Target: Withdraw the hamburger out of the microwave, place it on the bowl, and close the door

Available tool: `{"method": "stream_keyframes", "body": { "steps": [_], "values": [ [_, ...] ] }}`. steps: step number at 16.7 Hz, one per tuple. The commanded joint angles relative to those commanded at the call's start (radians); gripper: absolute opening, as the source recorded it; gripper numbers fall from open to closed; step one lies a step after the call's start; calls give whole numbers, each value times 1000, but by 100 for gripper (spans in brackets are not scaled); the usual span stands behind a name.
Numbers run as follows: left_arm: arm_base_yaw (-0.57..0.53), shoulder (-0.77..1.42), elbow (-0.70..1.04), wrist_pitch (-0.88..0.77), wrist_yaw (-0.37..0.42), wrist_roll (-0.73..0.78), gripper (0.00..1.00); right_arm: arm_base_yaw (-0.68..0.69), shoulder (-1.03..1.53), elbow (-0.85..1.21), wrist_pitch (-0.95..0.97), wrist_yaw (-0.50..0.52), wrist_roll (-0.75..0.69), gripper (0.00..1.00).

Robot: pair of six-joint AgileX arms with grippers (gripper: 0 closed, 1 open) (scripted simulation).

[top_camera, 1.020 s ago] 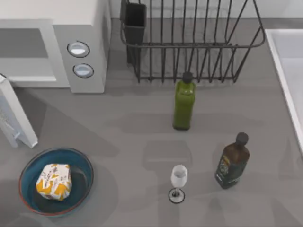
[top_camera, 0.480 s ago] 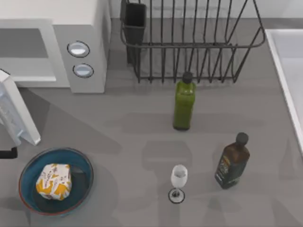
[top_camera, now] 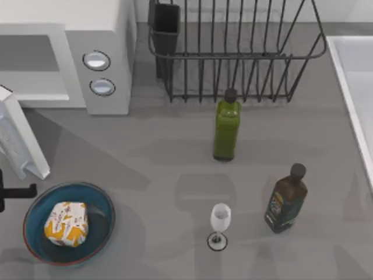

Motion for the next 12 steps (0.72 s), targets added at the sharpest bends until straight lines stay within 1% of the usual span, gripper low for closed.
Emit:
{"method": "stream_keyframes", "body": {
  "steps": [4, 12],
  "values": [
    [-5, 73, 45, 29, -3, -3, 0, 0, 0, 0, 0, 0, 0, 100],
    [-34, 449, 262, 180, -21, -18, 0, 0, 0, 0, 0, 0, 0, 100]
  ]
}}
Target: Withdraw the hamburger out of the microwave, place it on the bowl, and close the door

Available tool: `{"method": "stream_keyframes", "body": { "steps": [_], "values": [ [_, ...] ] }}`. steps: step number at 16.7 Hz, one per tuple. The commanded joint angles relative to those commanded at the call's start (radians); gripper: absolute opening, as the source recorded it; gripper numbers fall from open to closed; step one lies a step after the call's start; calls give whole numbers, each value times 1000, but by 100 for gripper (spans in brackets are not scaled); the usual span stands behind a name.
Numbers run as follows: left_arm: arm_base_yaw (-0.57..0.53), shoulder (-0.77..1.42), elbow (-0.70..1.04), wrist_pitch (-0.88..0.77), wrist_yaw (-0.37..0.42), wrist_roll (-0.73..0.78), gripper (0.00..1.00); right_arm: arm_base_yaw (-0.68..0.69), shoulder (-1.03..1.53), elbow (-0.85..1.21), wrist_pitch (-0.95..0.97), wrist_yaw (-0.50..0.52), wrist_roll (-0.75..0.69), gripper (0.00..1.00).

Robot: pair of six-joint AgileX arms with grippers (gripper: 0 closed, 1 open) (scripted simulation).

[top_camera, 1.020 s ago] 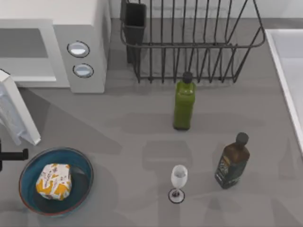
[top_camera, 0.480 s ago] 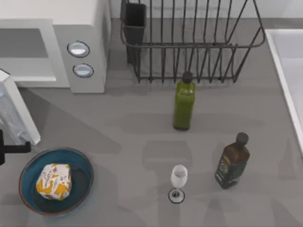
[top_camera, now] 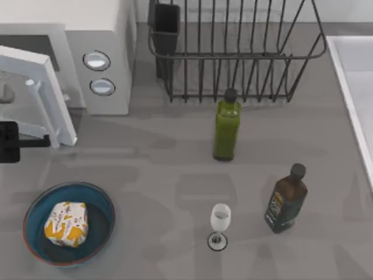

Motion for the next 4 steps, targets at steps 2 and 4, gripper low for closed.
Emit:
{"method": "stream_keyframes", "body": {
  "steps": [2, 4],
  "values": [
    [-5, 48, 31, 23, -3, -3, 0, 0, 0, 0, 0, 0, 0, 100],
    [-6, 59, 38, 28, -4, -3, 0, 0, 0, 0, 0, 0, 0, 100]
  ]
}}
